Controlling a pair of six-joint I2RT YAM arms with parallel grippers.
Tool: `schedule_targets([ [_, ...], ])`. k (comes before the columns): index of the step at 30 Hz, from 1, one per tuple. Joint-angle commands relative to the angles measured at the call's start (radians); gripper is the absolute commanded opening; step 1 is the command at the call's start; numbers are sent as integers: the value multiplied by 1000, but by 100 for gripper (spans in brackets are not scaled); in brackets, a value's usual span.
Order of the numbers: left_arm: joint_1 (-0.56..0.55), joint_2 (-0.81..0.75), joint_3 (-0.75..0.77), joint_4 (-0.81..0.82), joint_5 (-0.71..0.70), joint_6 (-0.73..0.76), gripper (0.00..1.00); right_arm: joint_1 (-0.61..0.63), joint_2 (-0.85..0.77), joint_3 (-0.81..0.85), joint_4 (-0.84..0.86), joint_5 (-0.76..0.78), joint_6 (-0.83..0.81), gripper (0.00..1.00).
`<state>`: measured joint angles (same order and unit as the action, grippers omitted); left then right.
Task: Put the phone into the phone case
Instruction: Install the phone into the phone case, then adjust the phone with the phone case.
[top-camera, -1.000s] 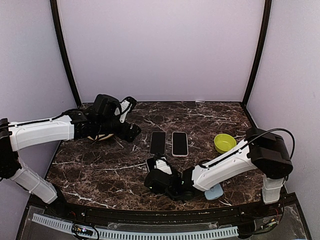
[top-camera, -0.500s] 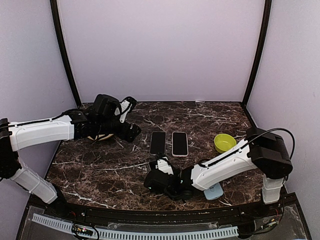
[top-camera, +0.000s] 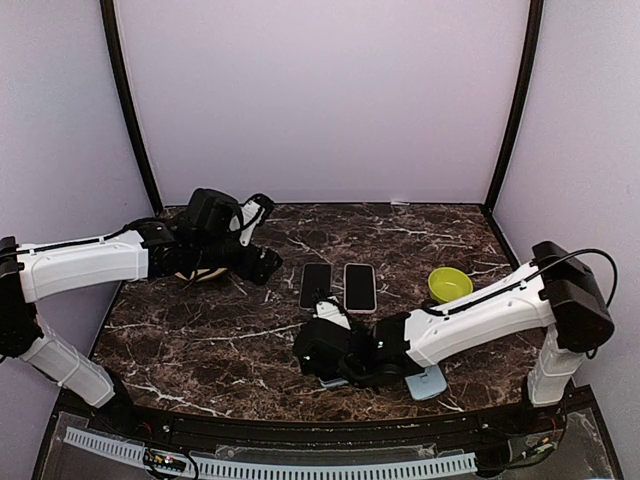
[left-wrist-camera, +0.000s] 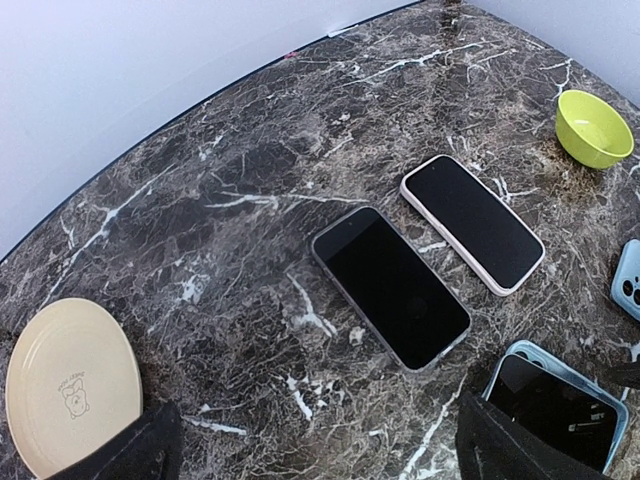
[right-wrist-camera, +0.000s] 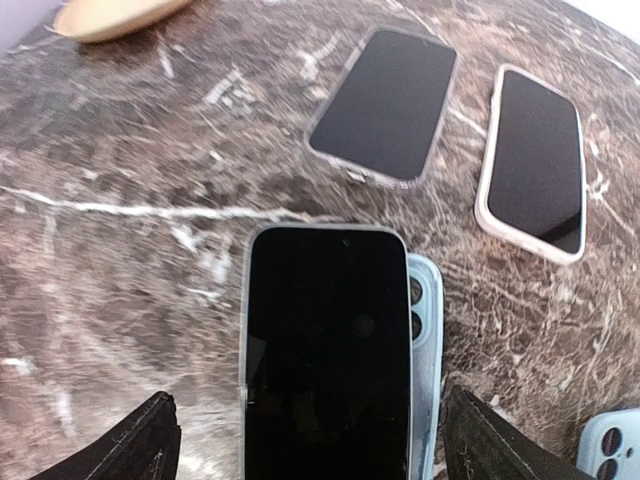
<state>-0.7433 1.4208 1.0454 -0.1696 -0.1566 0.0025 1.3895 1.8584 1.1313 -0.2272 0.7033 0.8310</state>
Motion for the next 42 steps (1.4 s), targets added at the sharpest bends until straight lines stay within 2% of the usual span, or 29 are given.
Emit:
schedule_targets([
  [1, 5, 1, -12, 6, 44, 22, 95, -36, -110, -23, 3, -98, -43, 89],
  [3, 4, 20, -6, -4, 91, 29, 88, -73, -154, -60, 7, -165, -29, 84],
  [4, 3, 31, 4, -20, 127, 36, 82, -99, -178, -77, 8, -191, -22, 80],
  [7, -6, 86, 41, -77, 191, 47, 65, -179, -213, -121, 9, -239, -10, 59],
  [10, -57, 140, 149, -264, 213, 23, 54, -259, -217, -145, -2, -307, 5, 49],
  [12, -118, 178, 170, -339, 163, 20, 47, -298, -205, -161, 2, -326, 5, 42],
  [14, -165, 200, 145, -347, 106, 9, 39, -315, -178, -162, 5, -331, -5, 36],
  [17, -183, 246, 122, -340, 112, -50, 25, -325, -115, -130, -13, -328, -27, 26],
  [24, -211, 306, 117, -321, 116, -126, 4, -325, -31, -121, 42, -372, -40, 15],
  [31, -236, 414, 151, -273, 117, -147, 0, -326, 3, -126, 103, -438, -33, 5],
  [37, -255, 492, 175, -232, 119, -152, 0, -325, -14, -171, 164, -468, -23, 4],
  [42, -295, 493, 190, -192, 105, -153, 0, -326, -28, -207, 256, -523, -9, 4],
])
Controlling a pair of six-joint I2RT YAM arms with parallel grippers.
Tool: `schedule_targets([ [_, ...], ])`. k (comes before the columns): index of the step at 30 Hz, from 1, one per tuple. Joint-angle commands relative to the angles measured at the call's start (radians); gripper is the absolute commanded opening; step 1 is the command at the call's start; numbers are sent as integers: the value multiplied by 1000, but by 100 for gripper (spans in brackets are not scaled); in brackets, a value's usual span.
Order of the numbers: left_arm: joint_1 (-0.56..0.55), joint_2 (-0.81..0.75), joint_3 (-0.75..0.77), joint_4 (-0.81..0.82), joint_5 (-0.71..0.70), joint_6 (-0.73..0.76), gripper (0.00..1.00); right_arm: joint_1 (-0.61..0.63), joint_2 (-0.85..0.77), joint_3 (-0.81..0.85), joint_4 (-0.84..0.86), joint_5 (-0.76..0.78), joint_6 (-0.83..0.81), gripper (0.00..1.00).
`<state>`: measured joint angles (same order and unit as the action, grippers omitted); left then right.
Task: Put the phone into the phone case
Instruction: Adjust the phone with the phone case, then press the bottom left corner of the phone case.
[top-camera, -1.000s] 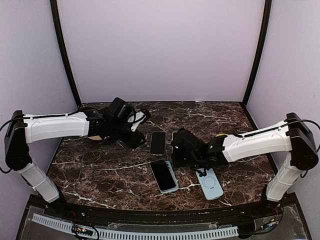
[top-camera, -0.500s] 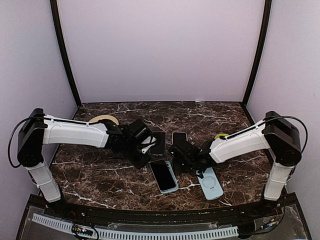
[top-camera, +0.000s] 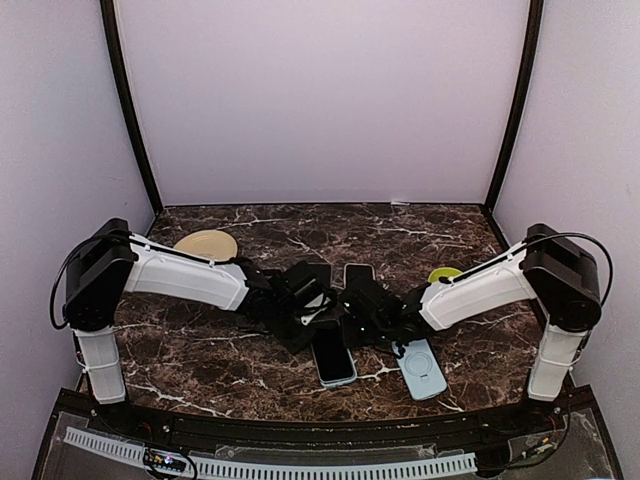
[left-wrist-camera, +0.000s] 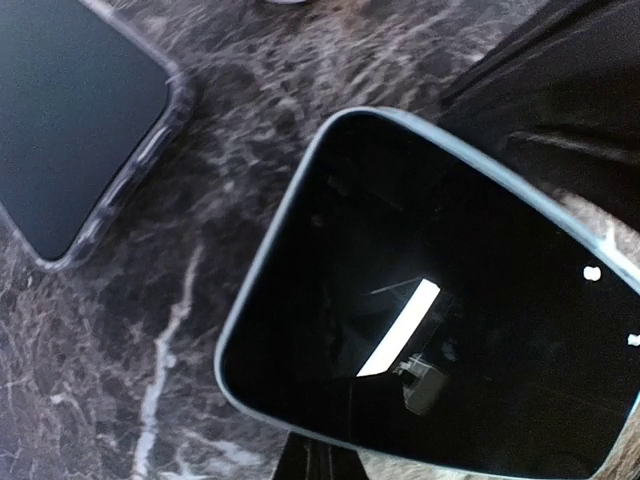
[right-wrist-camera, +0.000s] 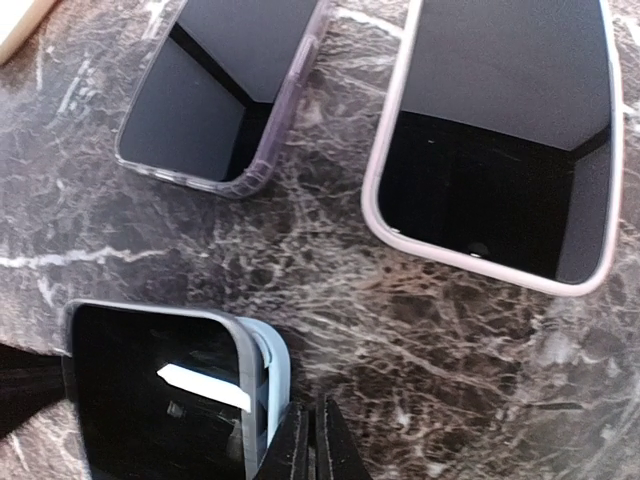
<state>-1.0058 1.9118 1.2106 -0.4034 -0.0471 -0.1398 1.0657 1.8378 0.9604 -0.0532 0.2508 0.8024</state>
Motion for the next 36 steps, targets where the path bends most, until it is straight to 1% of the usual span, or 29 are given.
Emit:
schedule_targets([
  [1, -37, 7, 25, 50, 12, -8, 0, -4, -5, -40, 93, -76, 24, 4],
  [6, -76, 35, 44, 47, 39, -11, 0, -10, -18, -40, 131, -91, 37, 4],
  [8, -77, 43, 42, 34, 43, -18, 0, -12, -29, -31, 110, -71, 38, 4],
  [11, -78, 29, 25, 1, 19, -26, 0, -12, -56, -13, 59, -25, 20, 8],
  [15, -77, -49, -24, 19, 2, -38, 0, -12, -117, 0, -67, 56, -11, 15],
  [19, -75, -133, -55, 35, -24, -30, 5, -6, -193, -1, -168, 98, -67, 22],
  [23, -60, -205, -102, 47, -20, -27, 14, 59, -258, -14, -233, 81, -143, 31],
  [25, -38, -240, -137, 53, -17, -40, 20, 121, -259, -1, -262, 85, -161, 36],
  [26, -28, -264, -151, 56, -14, -51, 26, 153, -250, 9, -276, 87, -167, 36],
  [27, -7, -275, -176, 66, -8, -57, 30, 183, -239, 29, -289, 93, -172, 37],
  [28, 16, -298, -188, 70, -6, -67, 38, 210, -223, 48, -304, 101, -181, 37],
  [29, 27, -319, -212, 83, -4, -79, 43, 235, -204, 66, -319, 111, -198, 36],
  [30, 45, -329, -222, 90, -4, -84, 52, 256, -181, 91, -338, 122, -209, 34],
  [32, 65, -353, -255, 113, 1, -97, 60, 291, -131, 136, -376, 132, -254, 32],
  [33, 68, -362, -261, 115, 5, -101, 61, 302, -105, 158, -399, 133, -264, 31],
  [36, 71, -369, -264, 110, 10, -101, 63, 322, -36, 209, -462, 147, -274, 28],
])
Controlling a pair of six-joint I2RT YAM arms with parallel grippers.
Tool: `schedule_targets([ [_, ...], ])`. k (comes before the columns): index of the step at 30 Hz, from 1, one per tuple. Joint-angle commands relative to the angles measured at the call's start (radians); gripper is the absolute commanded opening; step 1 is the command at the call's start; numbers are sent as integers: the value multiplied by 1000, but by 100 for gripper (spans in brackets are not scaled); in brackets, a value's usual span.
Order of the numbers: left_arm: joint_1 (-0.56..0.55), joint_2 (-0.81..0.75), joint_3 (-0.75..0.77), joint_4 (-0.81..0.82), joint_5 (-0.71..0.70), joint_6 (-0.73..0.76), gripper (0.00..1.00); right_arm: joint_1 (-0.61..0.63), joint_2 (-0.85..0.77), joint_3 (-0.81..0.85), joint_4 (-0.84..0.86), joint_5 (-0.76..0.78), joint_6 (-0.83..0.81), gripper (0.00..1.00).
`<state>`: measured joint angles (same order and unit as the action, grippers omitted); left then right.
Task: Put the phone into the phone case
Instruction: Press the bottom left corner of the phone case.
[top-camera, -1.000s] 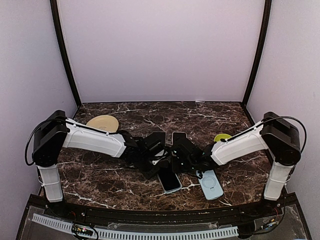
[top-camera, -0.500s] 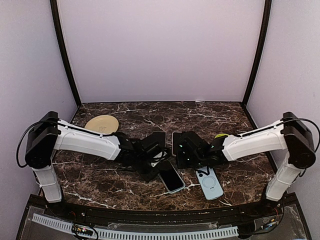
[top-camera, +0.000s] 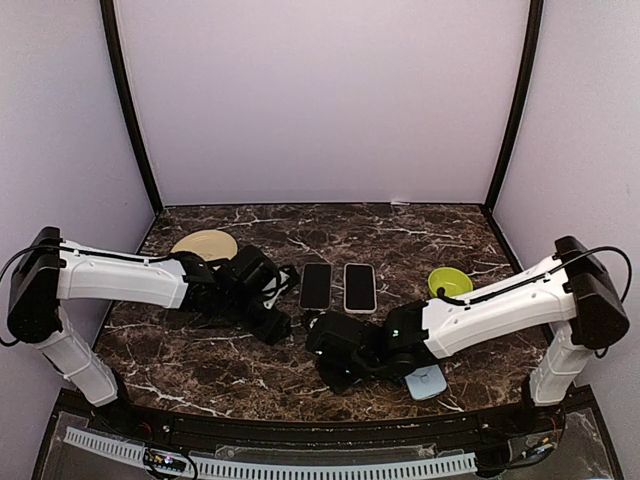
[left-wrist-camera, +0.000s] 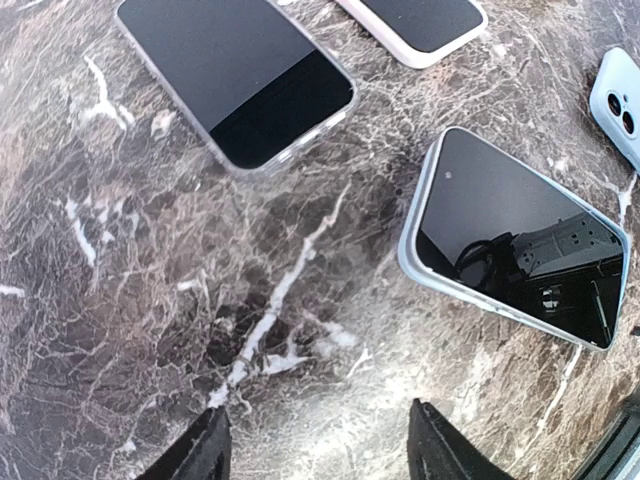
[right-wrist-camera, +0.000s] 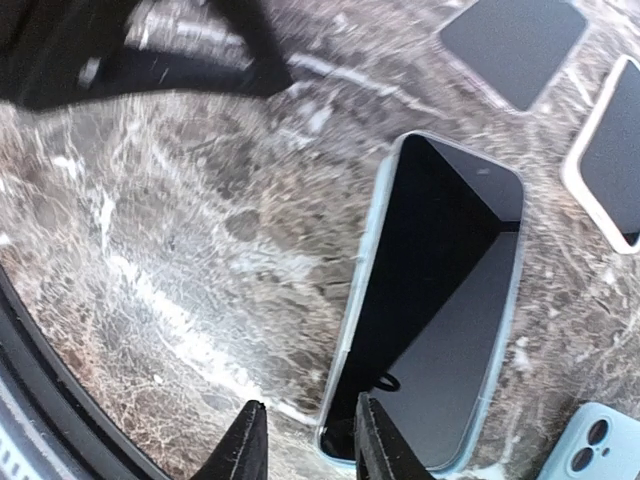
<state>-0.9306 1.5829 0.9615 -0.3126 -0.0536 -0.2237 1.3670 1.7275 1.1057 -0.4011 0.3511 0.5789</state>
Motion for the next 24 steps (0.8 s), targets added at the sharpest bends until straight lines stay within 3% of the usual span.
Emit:
schedule_targets([
  [1, -5, -40, -15, 19, 17, -12, 63, 22, 95, 76, -135, 66, -49, 27],
  [11, -4, -29, -6, 19, 29, -7, 66, 43, 209, 140, -315, 141, -31, 11],
  [24, -5, -36, 7, 9, 38, -5, 67, 66, 225, 109, -483, 128, 24, 13],
])
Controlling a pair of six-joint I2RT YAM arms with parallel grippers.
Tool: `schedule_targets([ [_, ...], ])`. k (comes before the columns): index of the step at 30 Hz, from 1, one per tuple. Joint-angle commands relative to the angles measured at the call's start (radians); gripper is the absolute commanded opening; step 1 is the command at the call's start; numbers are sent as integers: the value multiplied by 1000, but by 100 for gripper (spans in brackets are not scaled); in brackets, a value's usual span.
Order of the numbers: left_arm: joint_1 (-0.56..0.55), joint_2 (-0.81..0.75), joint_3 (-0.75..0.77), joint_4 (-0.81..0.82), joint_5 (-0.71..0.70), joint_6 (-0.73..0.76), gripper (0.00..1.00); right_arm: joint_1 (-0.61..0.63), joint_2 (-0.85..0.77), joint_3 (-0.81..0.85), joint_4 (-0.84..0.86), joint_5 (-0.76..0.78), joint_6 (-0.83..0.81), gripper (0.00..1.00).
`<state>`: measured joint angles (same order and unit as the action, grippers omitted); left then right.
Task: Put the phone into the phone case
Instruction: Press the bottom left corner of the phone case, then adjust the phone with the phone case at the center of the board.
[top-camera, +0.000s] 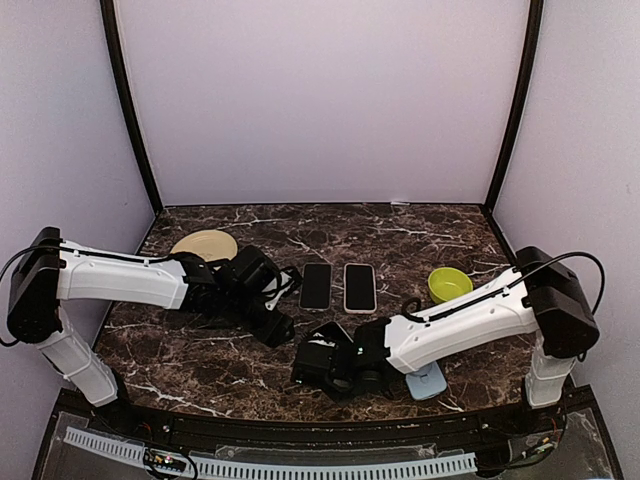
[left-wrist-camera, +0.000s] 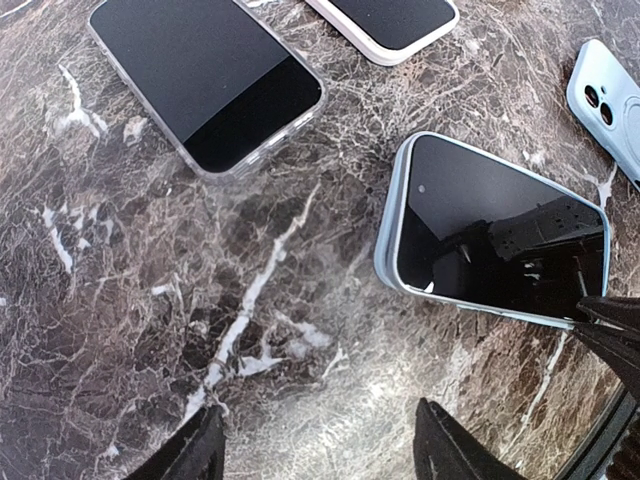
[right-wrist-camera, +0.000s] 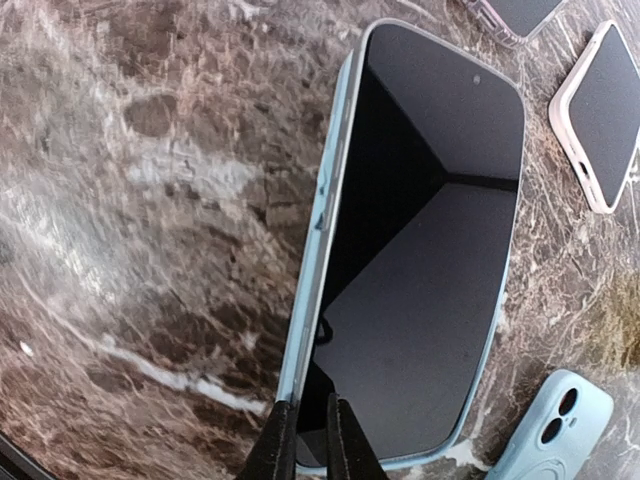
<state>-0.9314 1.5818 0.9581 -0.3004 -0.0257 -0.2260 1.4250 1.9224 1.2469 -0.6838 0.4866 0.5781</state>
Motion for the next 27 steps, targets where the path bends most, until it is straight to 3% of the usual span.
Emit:
schedule_targets([
  [1, -3, -35, 13, -3, 11, -3, 67, 8, 29, -28, -206, -10, 27, 15],
  [12, -4, -34, 25, -12, 17, 14, 67, -3, 4, -67, -99, -141, -10, 10],
  [15, -4, -34, 32, -15, 20, 14, 67, -16, -31, -78, -89, -189, 1, 14],
  [20, -3, -32, 40, -19, 20, 21, 67, -24, -155, -21, -47, -208, 7, 42],
  [25, -3, -31, 43, -24, 22, 22, 67, -97, -236, -54, 4, -213, 27, 96],
  [27, -4, -37, 42, -26, 23, 23, 67, -151, -221, -52, -7, -209, 39, 99],
])
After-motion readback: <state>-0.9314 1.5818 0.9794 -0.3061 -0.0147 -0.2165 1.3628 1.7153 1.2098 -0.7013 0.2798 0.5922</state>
